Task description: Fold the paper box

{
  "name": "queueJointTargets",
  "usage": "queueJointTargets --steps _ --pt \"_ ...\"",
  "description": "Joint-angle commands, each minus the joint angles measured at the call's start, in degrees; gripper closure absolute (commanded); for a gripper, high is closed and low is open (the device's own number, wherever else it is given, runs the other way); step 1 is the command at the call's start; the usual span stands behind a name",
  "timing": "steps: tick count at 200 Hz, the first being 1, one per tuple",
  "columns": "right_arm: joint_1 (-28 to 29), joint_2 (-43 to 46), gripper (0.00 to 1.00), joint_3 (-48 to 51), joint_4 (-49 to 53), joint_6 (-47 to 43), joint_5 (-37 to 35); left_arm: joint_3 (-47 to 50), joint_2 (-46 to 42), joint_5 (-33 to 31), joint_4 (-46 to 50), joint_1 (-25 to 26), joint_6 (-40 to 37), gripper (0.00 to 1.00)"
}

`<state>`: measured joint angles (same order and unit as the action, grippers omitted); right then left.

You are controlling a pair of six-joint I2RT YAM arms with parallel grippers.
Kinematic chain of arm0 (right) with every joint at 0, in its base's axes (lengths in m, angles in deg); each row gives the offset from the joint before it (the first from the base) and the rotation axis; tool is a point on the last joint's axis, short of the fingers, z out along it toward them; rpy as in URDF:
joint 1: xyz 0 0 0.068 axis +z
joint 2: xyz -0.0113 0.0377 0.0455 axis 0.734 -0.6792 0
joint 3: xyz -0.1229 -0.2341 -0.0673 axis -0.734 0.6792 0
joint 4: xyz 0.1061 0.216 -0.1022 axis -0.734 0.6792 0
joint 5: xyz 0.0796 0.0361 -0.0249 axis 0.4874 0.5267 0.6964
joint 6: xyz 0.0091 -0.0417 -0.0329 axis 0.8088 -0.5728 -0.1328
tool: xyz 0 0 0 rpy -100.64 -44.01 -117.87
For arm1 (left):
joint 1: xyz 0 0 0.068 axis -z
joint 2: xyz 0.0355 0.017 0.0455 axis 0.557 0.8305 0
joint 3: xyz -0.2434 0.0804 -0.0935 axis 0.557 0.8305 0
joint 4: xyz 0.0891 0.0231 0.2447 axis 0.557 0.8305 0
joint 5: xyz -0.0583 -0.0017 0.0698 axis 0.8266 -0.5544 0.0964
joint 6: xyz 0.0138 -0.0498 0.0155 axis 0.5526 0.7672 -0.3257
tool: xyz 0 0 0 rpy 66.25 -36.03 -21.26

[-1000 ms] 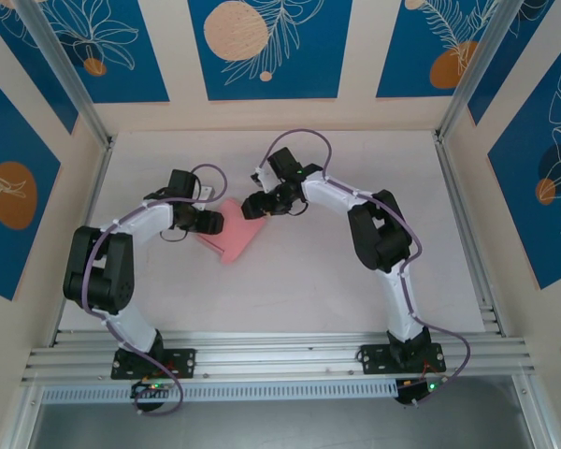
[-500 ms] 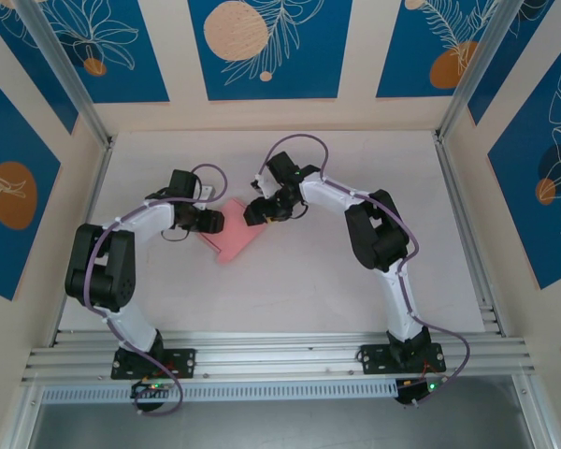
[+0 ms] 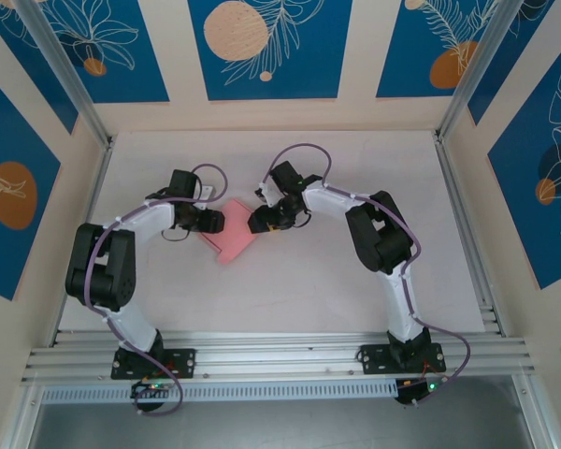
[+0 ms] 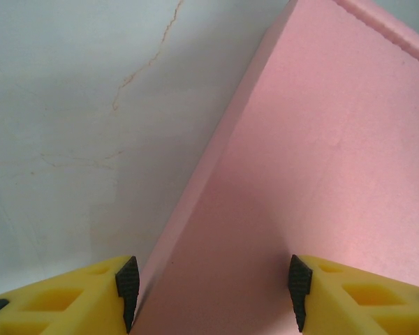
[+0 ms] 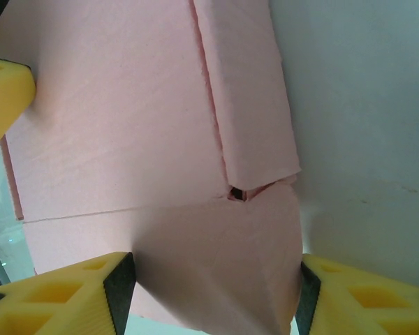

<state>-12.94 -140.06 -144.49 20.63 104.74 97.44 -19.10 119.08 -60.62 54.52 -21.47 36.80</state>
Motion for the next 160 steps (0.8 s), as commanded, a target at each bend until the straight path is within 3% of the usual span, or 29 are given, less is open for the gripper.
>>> queueJointTargets --steps 1,91,160 --pt "0.52 1.20 0.39 -1.06 0.00 -0.16 -0.14 -0.59 1.54 0.26 0.81 -0.19 0.74 0.41" --pt "1.10 -0.61 0.41 -3.08 -1.60 -1.93 -3.34 -1.29 1.57 0.79 1.50 -0.20 0.43 0.40" --pt "1.04 -4.49 0.41 -6.34 -0.94 -1.91 -0.81 -1.56 0.92 1.54 1.76 -0.23 0.23 0.40"
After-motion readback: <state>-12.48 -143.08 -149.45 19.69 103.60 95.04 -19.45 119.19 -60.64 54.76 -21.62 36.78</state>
